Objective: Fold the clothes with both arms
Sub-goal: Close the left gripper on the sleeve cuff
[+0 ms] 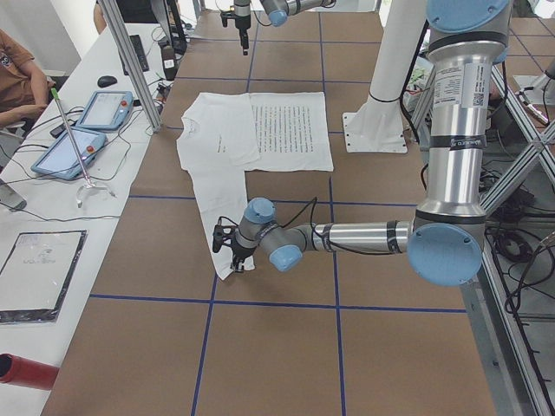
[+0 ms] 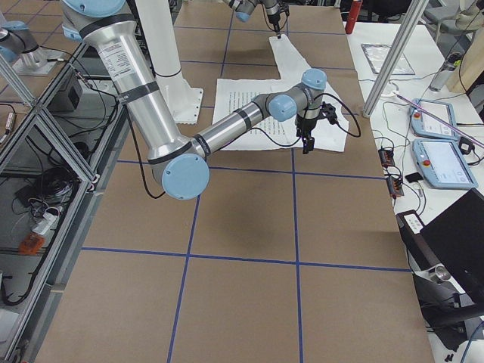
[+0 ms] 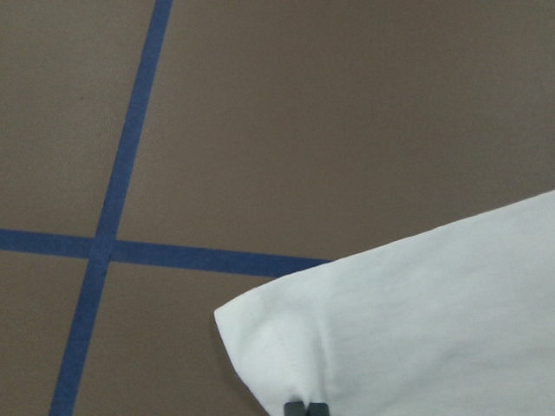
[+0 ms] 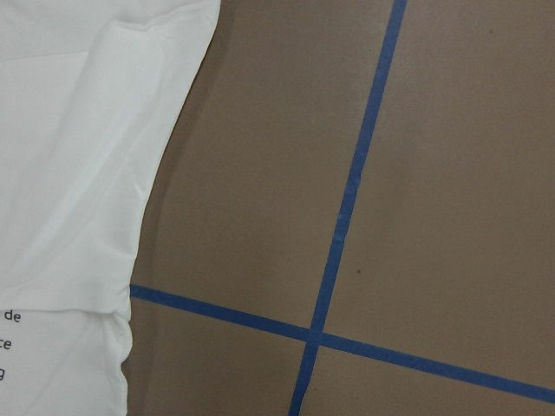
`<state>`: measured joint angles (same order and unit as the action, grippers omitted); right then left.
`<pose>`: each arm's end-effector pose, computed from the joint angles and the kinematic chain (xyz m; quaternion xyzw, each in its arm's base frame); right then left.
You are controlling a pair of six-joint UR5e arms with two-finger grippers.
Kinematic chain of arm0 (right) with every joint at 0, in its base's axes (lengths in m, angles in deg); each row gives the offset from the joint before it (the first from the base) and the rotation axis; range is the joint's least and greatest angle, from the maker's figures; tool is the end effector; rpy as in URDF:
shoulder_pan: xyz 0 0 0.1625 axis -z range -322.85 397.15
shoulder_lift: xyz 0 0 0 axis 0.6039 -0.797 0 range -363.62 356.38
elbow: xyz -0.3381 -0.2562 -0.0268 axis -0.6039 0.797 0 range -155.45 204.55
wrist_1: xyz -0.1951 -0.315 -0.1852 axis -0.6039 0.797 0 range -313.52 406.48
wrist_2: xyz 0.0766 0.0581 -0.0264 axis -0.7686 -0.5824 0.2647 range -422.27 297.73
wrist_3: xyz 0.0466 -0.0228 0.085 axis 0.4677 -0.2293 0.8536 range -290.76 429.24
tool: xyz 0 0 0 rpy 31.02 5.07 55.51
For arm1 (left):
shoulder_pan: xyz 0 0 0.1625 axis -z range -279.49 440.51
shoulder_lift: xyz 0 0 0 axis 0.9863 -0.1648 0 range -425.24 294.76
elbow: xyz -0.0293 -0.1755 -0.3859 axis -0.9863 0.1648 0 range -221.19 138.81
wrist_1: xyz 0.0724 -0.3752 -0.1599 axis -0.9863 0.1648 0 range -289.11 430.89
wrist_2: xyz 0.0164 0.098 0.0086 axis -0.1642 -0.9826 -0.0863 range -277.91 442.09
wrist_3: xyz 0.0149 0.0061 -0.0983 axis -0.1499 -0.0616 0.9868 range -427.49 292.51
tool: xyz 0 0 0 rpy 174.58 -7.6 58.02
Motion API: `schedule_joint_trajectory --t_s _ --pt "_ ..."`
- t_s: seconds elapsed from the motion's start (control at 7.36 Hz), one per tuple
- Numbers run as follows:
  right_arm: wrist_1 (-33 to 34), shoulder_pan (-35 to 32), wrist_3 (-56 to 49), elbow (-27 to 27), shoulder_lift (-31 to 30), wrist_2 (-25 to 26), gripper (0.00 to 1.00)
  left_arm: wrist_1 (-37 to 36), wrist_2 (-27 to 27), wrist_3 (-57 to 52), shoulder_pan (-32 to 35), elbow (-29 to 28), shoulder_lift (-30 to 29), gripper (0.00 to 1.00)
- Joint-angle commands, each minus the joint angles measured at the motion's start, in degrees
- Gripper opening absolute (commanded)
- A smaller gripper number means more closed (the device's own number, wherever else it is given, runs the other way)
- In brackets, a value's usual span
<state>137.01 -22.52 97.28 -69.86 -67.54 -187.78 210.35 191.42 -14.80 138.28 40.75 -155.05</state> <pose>-0.2640 -0.6006 0.3657 0.0713 -0.3772 -0.0972 0.9182 0.1944 -0.4964 0.6488 0.1498 0.3501 -0.1057 0.9186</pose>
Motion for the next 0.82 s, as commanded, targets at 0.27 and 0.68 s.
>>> schedule_joint_trajectory --t_s 0.27,0.68 --pt "-0.1 -0.3 0.0 -4.1 -6.0 -0.1 1.00 -17.2 5.2 0.3 0.1 16.1 -2.0 0.00" --pt "-0.8 -1.0 -3.1 -8.3 -13.6 -0.1 1.00 -38.5 6.9 5.7 0.0 23.4 -18.2 0.00"
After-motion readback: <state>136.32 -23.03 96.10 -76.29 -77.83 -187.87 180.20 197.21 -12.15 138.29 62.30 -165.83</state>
